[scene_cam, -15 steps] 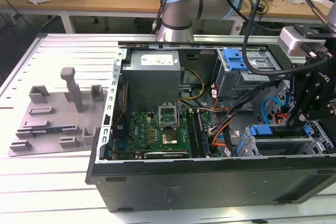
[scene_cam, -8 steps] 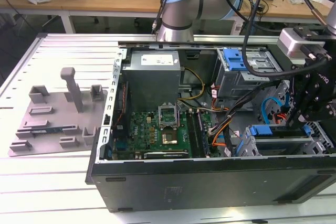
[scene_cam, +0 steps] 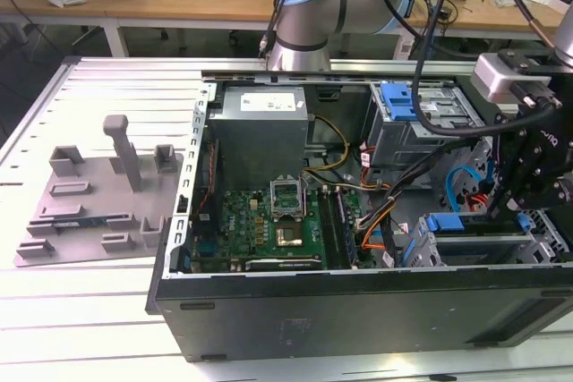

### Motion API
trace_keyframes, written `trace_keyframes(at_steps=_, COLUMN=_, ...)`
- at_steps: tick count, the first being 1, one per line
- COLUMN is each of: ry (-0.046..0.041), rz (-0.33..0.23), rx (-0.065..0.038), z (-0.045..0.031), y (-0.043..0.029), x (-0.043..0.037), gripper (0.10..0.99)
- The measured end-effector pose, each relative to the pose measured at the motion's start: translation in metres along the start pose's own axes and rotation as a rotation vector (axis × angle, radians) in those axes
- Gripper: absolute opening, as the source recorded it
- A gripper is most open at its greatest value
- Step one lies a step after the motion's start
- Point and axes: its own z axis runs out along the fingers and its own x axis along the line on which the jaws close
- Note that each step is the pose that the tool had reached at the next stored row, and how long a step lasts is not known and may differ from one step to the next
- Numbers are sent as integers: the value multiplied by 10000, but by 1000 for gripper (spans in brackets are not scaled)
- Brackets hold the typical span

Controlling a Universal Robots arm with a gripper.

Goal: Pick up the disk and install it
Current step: 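Insert the first disk wire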

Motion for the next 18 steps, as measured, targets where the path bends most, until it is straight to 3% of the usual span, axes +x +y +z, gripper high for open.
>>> trace_keyframes(at_steps=9, ry=-13, rz=-4, rx=-5, z=0, y=6, x=0, gripper=169)
trace_keyframes(at_steps=11, ry=-2, rz=-3, rx=0, z=-54, y=6, x=5, gripper=176)
trace_keyframes(at_steps=12, ry=-2, rz=-3, rx=0, z=-83, y=5, x=7, gripper=243)
trace_keyframes(at_steps=14, ry=-2, rz=-5, rx=0, z=-156, y=4, x=13, gripper=243)
trace_keyframes(at_steps=18, ry=10, rz=-4, rx=1, z=-366, y=2, x=31, gripper=243)
